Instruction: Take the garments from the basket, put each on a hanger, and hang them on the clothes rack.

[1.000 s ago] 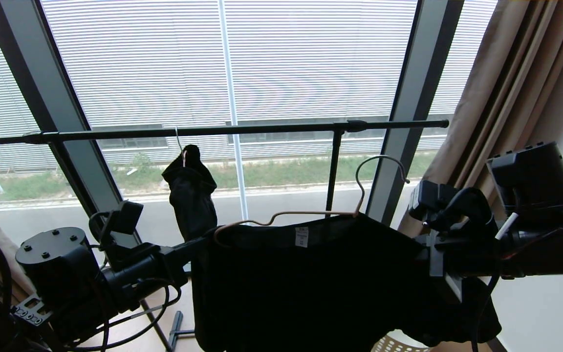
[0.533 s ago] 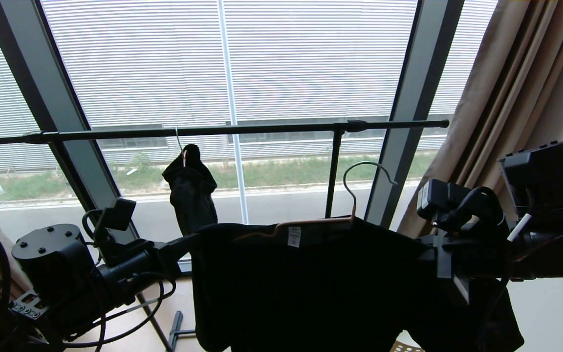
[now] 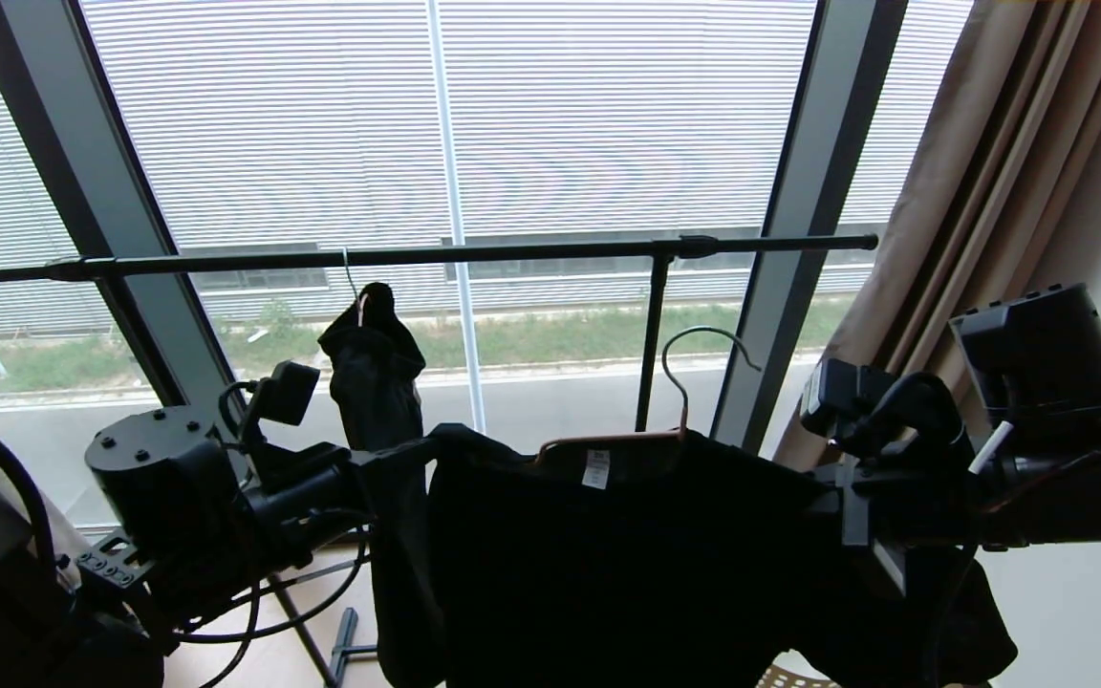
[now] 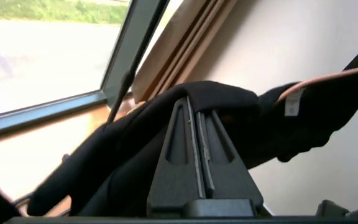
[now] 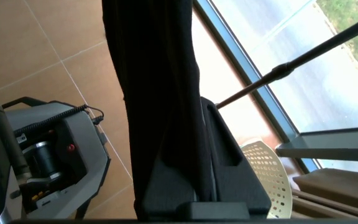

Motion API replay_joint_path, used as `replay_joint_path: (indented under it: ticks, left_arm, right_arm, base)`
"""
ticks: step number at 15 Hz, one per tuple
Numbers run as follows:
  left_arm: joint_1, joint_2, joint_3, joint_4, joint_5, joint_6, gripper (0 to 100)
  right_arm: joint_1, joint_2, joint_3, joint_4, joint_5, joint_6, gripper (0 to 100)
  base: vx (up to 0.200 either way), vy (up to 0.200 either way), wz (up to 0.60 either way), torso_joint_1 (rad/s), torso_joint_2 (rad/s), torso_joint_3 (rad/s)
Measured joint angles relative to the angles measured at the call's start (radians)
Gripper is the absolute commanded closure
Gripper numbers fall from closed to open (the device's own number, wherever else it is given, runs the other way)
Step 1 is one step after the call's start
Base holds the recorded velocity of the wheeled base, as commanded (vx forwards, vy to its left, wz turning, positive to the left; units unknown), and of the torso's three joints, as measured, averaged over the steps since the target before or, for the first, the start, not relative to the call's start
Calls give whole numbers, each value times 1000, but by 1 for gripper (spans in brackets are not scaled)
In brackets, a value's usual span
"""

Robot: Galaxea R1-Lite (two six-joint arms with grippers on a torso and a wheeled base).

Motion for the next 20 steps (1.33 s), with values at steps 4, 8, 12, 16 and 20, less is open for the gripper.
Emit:
replay_joint_path:
  ticks: [4, 8, 12, 16, 20]
  left_arm:
    - [-59, -123, -78, 245, 2, 43, 100]
    - [-137, -230, -44, 289, 14, 81, 100]
    - [-165, -255, -38, 289, 48, 84, 100]
    - [-191, -260, -41, 297, 109, 84, 100]
    - [-204, -260, -59, 344, 151, 97, 100]
  right_arm:
    - [0, 24, 6, -73, 0, 36, 100]
    - [16, 44, 17, -106, -7, 74, 100]
    - [24, 54, 25, -108, -45, 74, 100]
    - [77, 74, 64, -227, -119, 74, 100]
    - [127, 110, 151, -433, -249, 73, 100]
  base:
    - [0, 0, 0, 0, 0, 0]
    - [0, 0, 0, 0, 0, 0]
    - [0, 0, 0, 0, 0, 0]
    - [0, 0, 0, 0, 0, 0]
    - [0, 0, 0, 0, 0, 0]
